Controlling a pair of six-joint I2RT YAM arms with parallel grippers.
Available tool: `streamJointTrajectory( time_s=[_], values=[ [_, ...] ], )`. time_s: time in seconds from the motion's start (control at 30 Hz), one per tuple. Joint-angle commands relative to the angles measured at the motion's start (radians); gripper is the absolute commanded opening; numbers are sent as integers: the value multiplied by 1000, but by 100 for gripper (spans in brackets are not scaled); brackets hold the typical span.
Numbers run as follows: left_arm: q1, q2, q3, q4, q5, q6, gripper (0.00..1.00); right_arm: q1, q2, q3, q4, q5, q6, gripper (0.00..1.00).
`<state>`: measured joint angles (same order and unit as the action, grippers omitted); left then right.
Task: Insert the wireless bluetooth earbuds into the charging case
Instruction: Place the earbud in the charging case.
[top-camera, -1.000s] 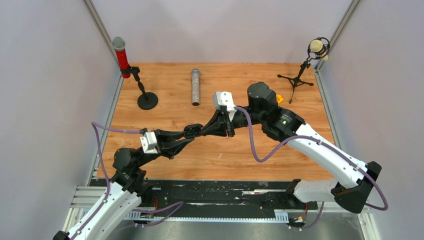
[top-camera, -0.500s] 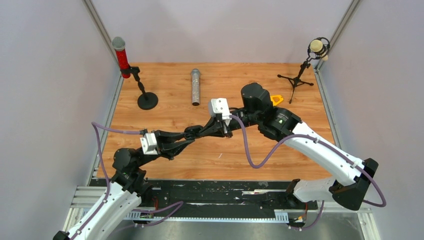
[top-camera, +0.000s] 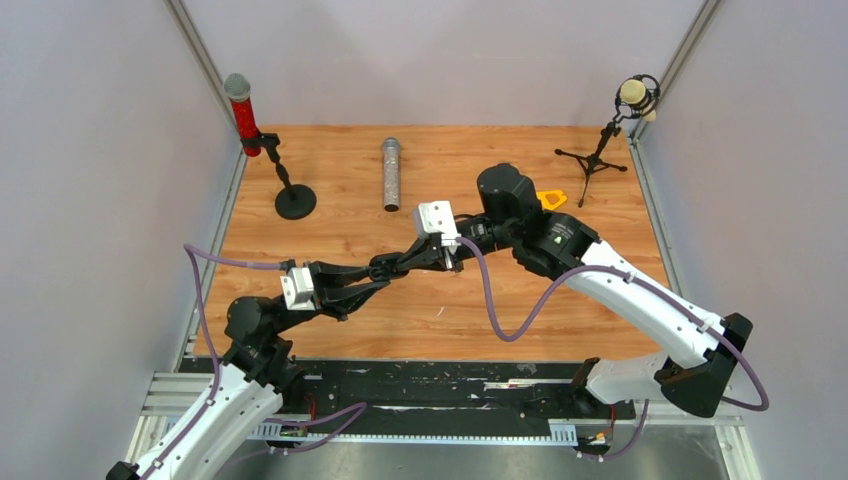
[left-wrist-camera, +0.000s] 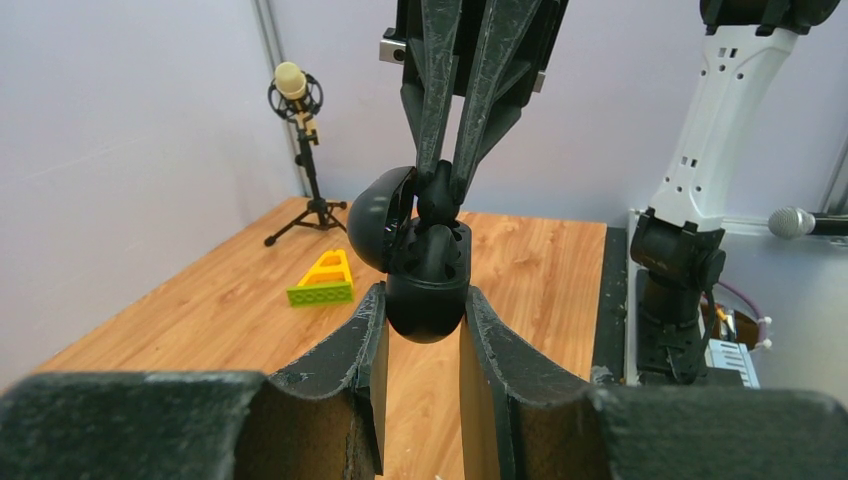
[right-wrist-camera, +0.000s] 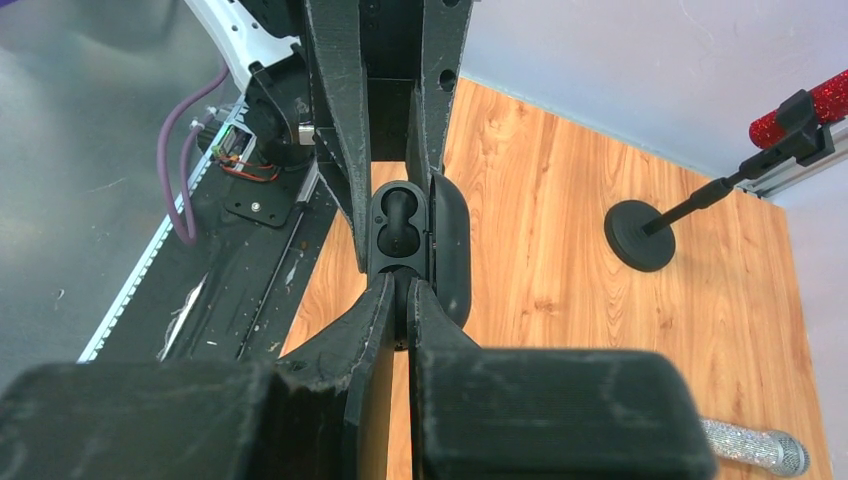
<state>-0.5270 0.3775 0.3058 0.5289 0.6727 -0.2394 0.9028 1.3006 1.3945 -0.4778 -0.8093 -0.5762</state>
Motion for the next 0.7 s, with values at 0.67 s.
streamJointTrajectory(
  time_s=[0.67],
  values=[
    [6,5,2,44,-8,-5,0,33,89,146,-235,38,-179,0]
  ],
)
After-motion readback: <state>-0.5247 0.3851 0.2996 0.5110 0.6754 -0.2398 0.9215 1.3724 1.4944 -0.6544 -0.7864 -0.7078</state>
